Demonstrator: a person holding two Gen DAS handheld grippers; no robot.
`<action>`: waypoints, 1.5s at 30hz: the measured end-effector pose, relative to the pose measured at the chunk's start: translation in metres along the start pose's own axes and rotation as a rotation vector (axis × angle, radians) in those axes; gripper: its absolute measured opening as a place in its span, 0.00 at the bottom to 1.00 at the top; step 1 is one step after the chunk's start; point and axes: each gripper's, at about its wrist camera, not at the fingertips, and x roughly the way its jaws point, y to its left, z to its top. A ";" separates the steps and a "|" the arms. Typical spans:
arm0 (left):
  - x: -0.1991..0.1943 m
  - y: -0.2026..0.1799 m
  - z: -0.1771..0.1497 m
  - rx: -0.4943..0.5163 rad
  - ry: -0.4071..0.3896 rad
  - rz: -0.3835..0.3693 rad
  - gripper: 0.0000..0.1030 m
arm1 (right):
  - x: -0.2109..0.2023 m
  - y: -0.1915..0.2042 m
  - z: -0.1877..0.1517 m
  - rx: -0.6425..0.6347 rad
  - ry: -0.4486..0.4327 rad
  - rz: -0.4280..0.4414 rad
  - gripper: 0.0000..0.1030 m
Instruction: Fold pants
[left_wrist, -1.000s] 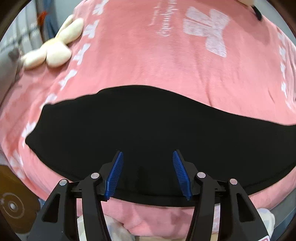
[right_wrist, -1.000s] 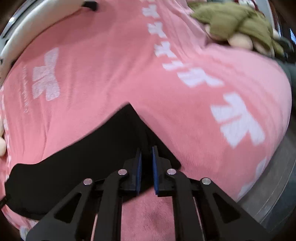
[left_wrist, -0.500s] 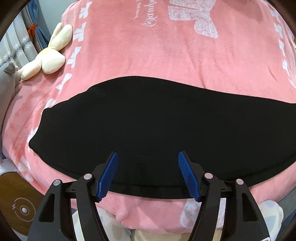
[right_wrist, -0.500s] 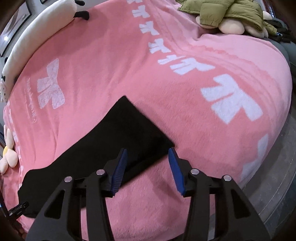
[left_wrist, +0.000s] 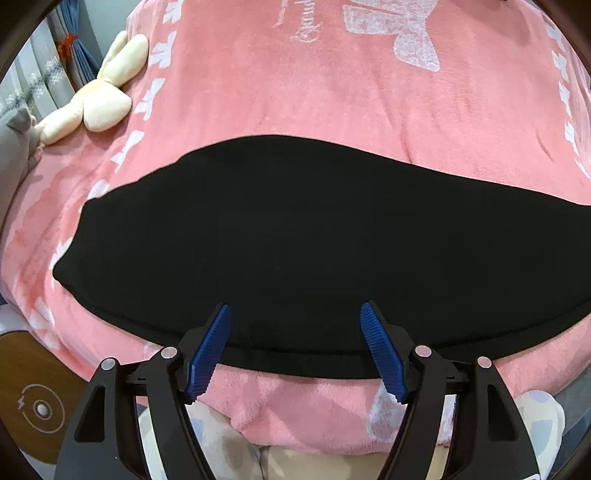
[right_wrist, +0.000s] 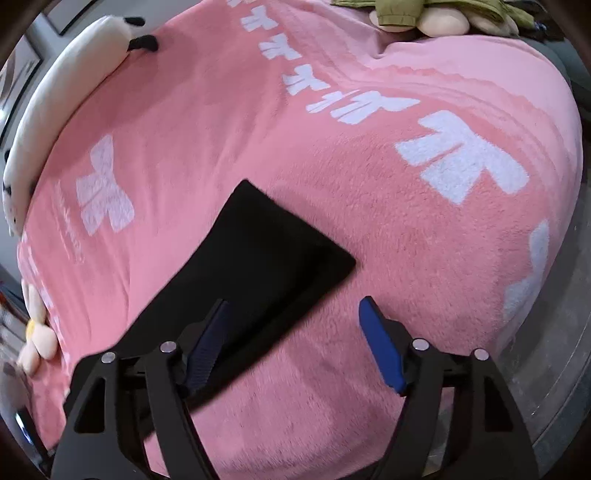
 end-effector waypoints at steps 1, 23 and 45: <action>0.000 0.000 -0.001 -0.001 0.002 -0.007 0.68 | 0.003 -0.001 0.002 0.013 0.002 0.002 0.68; 0.002 0.080 -0.015 -0.087 -0.034 -0.075 0.68 | 0.004 0.243 -0.039 -0.326 0.028 0.308 0.15; 0.006 0.132 -0.043 -0.134 -0.015 -0.124 0.68 | -0.025 0.121 -0.008 -0.016 -0.104 -0.007 0.16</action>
